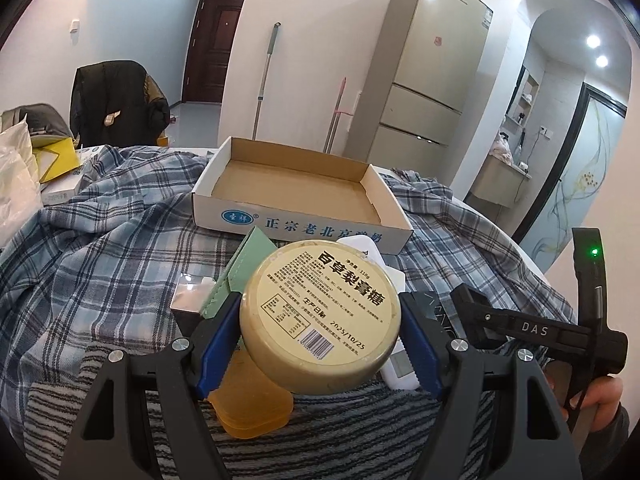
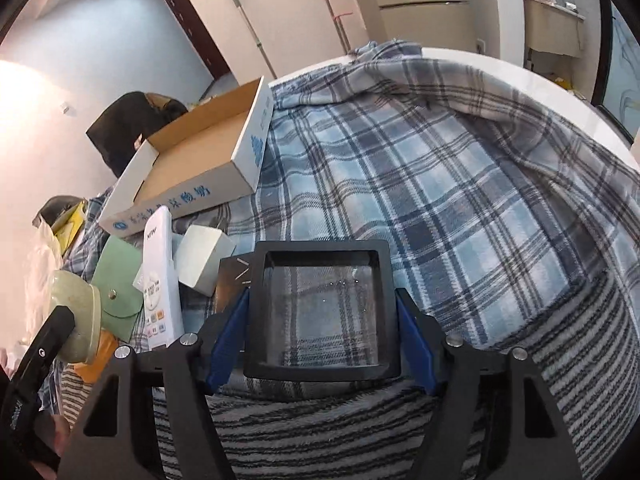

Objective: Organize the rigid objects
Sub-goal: 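Lift the cream tin with the left gripper while the right gripper grasps the black frame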

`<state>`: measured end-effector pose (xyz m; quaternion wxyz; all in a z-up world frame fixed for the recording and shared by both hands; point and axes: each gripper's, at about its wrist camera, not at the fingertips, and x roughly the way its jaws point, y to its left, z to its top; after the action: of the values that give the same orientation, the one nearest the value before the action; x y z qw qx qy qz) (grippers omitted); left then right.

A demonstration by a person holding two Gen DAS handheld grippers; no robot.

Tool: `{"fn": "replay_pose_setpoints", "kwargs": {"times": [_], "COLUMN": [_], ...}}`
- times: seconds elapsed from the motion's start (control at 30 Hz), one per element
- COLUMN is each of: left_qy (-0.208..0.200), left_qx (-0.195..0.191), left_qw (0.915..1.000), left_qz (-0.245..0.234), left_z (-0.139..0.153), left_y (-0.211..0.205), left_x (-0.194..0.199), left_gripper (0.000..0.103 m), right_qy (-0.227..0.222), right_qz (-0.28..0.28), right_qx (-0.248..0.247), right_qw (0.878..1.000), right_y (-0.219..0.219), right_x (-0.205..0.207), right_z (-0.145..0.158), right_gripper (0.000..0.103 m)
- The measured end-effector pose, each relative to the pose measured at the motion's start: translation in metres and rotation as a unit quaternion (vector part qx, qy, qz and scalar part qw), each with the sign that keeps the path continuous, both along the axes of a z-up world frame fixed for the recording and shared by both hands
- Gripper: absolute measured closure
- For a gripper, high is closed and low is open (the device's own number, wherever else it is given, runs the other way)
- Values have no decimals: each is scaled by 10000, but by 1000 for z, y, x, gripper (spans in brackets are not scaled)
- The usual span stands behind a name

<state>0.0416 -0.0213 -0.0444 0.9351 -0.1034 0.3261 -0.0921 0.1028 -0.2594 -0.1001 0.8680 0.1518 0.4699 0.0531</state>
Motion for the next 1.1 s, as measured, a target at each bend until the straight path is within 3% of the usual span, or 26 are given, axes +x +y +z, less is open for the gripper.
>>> {"fn": "replay_pose_setpoints", "kwargs": {"times": [0.17,0.3,0.53,0.7,0.83,0.97,1.1], "left_qy": [-131,-269,-674,-1064,-1292,-1383,-1337], "left_qx": [0,352,676,824,824,222,631], "left_qw": [9999,9990,9953,9906,9879,9896,9889], "left_qz": [-21,93,140,228,246,329,158], "left_z": [12,32,92,141,168,184,171], "left_y": [2,4,13,18,22,43,41], "left_x": [-8,-20,-18,13,44,69,93], "left_gripper": [26,26,26,26,26,26,26], "right_qy": [-289,-722,-1817,-2393,-2391,-2046,-1887], "right_qz": [7,-11,193,70,353,370,209], "right_qx": [-341,-386,-494,-433,-489,-174,-240], "right_qw": [9990,9966,9819,9700,9691,9780,9815], "right_y": [2,3,22,42,64,75,81], "right_x": [-7,-11,-12,3,31,65,90], "right_z": [19,51,130,183,203,198,185], "right_gripper": [34,34,34,34,34,34,34]}}
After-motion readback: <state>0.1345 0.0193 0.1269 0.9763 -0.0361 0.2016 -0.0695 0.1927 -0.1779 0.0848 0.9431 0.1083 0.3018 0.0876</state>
